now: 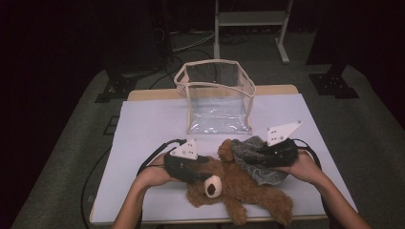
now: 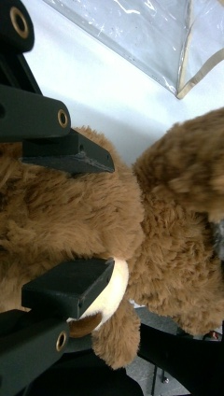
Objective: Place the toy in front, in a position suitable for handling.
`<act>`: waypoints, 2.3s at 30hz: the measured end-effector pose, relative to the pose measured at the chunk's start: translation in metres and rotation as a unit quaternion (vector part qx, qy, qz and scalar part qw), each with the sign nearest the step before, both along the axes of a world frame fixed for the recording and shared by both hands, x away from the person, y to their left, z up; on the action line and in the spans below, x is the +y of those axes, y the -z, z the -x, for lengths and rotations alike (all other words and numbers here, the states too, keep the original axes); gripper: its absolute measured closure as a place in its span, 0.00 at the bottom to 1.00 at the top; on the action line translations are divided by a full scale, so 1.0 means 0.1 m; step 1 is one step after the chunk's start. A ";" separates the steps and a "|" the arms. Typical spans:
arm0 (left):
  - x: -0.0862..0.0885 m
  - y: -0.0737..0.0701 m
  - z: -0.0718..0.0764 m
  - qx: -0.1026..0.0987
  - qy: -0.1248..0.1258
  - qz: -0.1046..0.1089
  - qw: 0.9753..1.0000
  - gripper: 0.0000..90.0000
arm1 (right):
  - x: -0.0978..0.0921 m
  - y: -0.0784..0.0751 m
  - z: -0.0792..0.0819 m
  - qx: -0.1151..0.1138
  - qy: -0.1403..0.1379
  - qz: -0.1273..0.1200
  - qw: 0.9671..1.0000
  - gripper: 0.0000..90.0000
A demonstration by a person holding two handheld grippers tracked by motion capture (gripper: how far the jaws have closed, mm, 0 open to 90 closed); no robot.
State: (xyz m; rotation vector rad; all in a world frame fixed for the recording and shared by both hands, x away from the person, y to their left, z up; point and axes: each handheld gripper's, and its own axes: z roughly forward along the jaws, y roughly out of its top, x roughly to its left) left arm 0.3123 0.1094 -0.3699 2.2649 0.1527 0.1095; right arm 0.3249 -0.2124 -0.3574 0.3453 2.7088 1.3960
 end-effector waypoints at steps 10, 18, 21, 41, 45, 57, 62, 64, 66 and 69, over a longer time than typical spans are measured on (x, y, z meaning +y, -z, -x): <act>-0.01 -0.01 -0.01 -0.001 0.002 -0.004 1.000 0.51 | -0.49 0.12 0.03 0.023 0.050 -0.015 0.998 0.88; -0.01 -0.01 -0.01 0.000 0.003 -0.005 1.000 0.51 | -0.38 -0.03 0.06 0.006 0.035 -0.029 0.999 0.88; -0.01 -0.01 -0.01 -0.001 0.003 -0.006 1.000 0.51 | -0.32 -0.12 0.08 -0.002 0.027 -0.036 0.999 0.88; -0.01 0.00 0.00 -0.003 0.005 0.000 1.000 0.51 | 0.37 0.04 -0.21 0.010 -0.015 0.054 0.998 0.89; -0.02 -0.01 0.00 -0.003 0.005 -0.003 1.000 0.51 | 0.34 -0.01 -0.19 0.006 -0.013 0.047 0.999 0.89; -0.02 0.01 -0.01 0.000 -0.002 0.002 1.000 0.51 | 0.27 -0.02 -0.13 0.004 -0.012 0.037 0.999 0.89; -0.04 0.01 -0.03 -0.001 -0.008 -0.001 1.000 0.50 | 0.48 -0.09 -0.03 -0.009 -0.044 0.044 0.998 0.89; -0.04 0.01 -0.04 0.001 -0.009 -0.001 1.000 0.50 | 0.61 -0.08 0.01 -0.015 -0.059 0.053 0.997 0.89; -0.03 0.01 -0.04 0.001 -0.010 0.000 1.000 0.50 | 0.67 -0.06 0.01 -0.019 -0.065 0.064 0.996 0.89; -0.02 0.02 -0.04 0.001 -0.012 0.002 1.000 0.50 | 0.62 -0.02 -0.02 -0.012 -0.052 0.073 0.996 0.89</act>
